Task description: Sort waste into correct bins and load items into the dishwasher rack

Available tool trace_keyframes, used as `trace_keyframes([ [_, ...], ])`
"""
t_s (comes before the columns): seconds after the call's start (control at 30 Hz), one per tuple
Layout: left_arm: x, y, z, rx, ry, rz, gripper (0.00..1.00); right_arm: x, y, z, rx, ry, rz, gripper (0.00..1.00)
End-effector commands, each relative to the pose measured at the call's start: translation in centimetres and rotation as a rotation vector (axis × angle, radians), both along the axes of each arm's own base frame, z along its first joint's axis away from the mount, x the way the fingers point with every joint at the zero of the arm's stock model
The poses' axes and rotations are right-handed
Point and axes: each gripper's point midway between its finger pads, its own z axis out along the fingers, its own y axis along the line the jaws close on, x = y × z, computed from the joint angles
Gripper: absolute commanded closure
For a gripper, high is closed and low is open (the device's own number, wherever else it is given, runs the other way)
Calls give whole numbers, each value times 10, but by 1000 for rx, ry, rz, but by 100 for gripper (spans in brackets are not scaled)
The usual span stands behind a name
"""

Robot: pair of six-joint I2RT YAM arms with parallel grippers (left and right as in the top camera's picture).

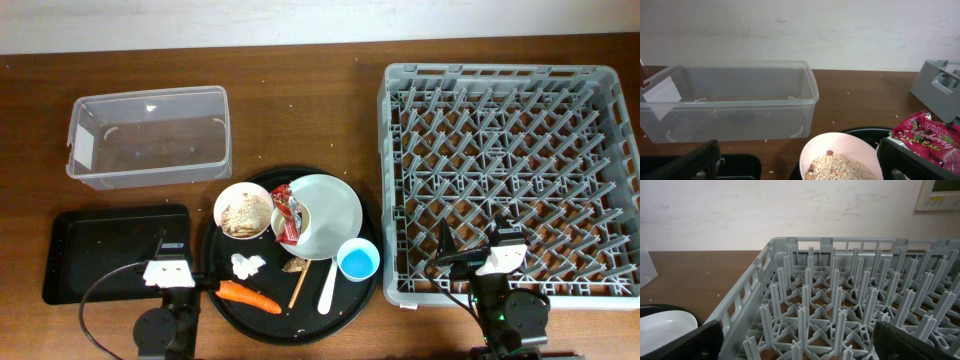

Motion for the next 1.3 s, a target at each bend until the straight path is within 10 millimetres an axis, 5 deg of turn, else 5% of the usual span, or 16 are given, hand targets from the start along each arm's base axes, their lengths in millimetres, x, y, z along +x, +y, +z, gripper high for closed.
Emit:
trace_keyframes([
  [0.0,0,-1,-1,-3,1,-3,0,0,2,-3,-6,1,10,2],
  [1.27,0,-4,-1,-3,1,-17,1,0,3,-3,-6,1,15,1],
])
